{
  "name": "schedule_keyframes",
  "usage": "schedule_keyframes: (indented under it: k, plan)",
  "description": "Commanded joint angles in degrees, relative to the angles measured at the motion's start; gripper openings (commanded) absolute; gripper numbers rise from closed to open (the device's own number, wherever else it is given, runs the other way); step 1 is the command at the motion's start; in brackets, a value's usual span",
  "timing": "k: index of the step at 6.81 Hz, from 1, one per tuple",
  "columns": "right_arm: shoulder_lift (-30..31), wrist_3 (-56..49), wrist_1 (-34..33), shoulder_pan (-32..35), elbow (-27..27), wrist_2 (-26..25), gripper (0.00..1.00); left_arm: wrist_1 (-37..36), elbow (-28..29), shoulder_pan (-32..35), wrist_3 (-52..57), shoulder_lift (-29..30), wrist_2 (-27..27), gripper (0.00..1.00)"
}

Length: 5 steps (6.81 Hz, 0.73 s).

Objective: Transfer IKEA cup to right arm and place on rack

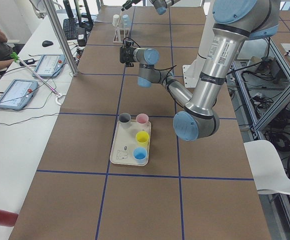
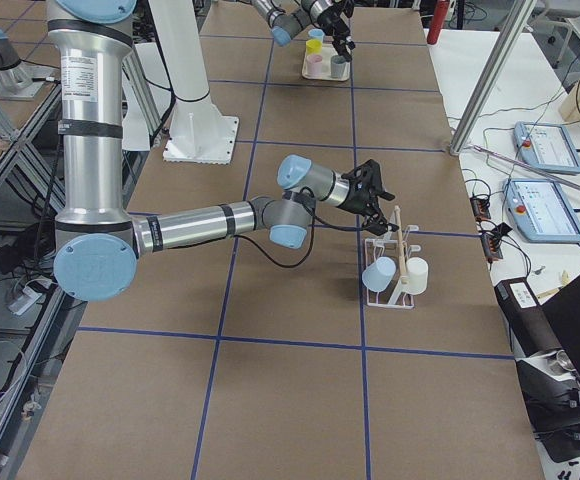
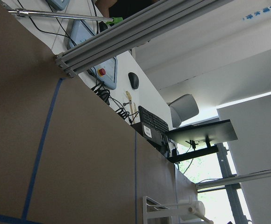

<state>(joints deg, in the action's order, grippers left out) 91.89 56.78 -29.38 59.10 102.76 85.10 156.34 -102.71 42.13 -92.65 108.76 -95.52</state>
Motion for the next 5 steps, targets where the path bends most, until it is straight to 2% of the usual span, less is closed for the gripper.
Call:
schedule_keyframes:
  k: [1, 2, 3, 4, 5]
  plan:
    - [-0.3, 5.3, -8.5, -0.2, 8.4, 5.6, 1.00, -4.2, -7.1, 3.7, 13.3, -12.7, -7.5, 0.99]
    - [-1.8, 10.1, -8.5, -2.0, 8.9, 7.4, 1.00, -6.5, -9.8, 7.3, 17.2, -17.9, -13.8, 0.99]
    - [-3.5, 13.9, -8.5, -4.8, 8.9, 7.4, 1.00, -7.6, -9.7, 11.5, 24.5, -21.2, -20.9, 0.99]
    - [-5.0, 16.6, -8.4, -7.1, 9.2, 7.2, 1.00, -11.5, -9.8, 13.5, 33.2, -24.4, -23.9, 0.99]
    - [-5.8, 19.8, -8.4, -9.5, 9.7, 6.4, 1.00, -18.4, -10.6, 14.4, 37.9, -24.9, -26.0, 0.99]
